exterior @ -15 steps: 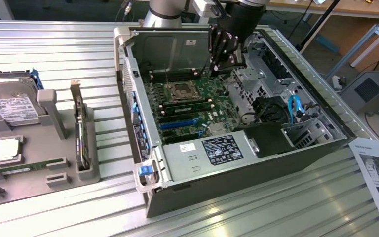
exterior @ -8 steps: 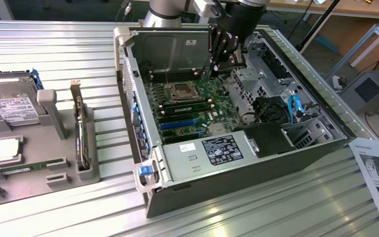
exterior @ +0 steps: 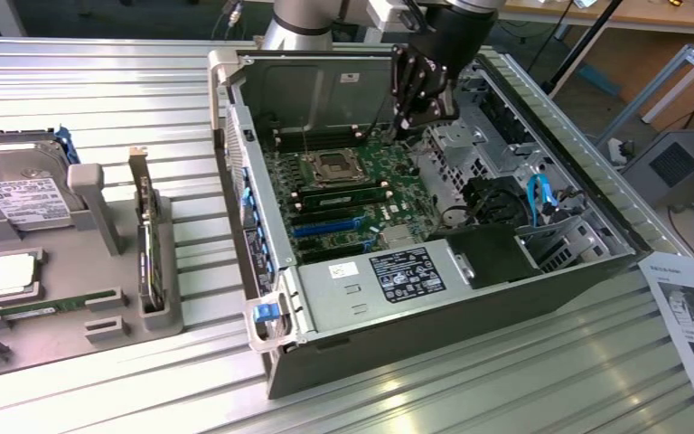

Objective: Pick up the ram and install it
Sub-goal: 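Press down the ram until it locks into place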

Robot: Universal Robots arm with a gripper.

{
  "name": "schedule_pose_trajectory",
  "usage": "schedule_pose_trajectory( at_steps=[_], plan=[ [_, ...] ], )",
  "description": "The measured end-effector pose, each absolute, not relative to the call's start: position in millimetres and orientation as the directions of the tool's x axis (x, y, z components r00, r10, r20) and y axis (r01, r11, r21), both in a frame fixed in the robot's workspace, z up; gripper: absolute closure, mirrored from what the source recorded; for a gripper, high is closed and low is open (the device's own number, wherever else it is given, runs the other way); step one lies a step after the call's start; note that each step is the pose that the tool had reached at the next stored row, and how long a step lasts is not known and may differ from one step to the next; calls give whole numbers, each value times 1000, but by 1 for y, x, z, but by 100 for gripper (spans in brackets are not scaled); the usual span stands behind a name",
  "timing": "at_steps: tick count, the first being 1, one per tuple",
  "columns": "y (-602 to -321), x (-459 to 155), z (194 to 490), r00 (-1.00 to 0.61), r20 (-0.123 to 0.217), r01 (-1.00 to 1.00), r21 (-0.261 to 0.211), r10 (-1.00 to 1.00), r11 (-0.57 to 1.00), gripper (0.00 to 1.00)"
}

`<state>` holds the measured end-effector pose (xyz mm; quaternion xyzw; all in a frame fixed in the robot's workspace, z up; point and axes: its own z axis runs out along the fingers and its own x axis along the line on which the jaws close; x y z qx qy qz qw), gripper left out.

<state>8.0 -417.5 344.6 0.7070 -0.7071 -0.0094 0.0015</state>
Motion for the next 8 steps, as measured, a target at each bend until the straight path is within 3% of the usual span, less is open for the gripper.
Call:
schedule_pose_trajectory(
  at_steps=[8],
  plan=[
    [-418, 17, 345, 0, -11, -1000, 16, -1000, 0, 89]
  ],
)
